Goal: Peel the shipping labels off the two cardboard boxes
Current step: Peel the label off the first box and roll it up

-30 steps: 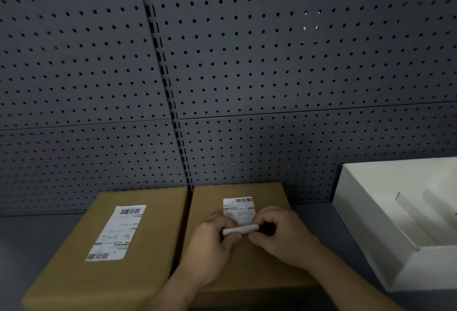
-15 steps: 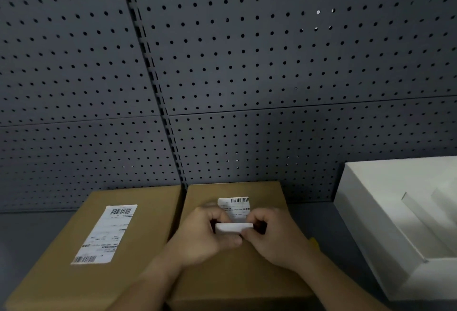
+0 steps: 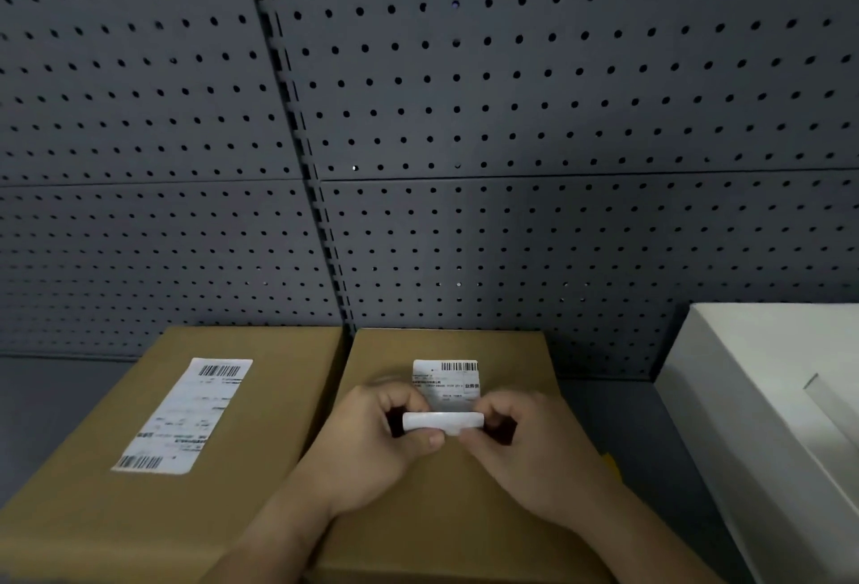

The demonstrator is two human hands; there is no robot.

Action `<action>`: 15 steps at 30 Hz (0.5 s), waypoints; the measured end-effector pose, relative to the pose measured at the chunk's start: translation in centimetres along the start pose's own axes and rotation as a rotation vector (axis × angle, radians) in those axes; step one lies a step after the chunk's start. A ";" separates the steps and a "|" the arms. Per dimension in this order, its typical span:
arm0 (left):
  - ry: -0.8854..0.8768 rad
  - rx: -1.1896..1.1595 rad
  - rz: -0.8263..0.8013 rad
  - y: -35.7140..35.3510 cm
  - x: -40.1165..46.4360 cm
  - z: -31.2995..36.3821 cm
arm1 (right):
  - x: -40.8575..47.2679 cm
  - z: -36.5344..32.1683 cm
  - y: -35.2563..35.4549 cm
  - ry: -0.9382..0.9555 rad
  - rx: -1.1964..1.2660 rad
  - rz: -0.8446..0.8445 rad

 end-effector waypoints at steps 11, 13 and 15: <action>-0.058 0.047 -0.007 0.8 -0.1 0.6 | -0.5 -0.8 0.3 -0.079 0.002 0.004; -0.081 0.043 -0.009 0.9 -0.1 0.6 | -0.4 -0.9 0.3 -0.081 0.015 -0.004; -0.092 0.023 -0.013 0.9 -0.1 0.6 | -0.3 -0.9 0.1 -0.082 0.005 -0.023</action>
Point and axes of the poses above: each hand's wrist, its own x-axis towards the middle knuckle, its own y-axis out of the back of the hand, z = x × y, the point moved 4 cm from there along x, towards the middle knuckle, and after that the axes turned 4 degrees about x, right-handed, at the moved point
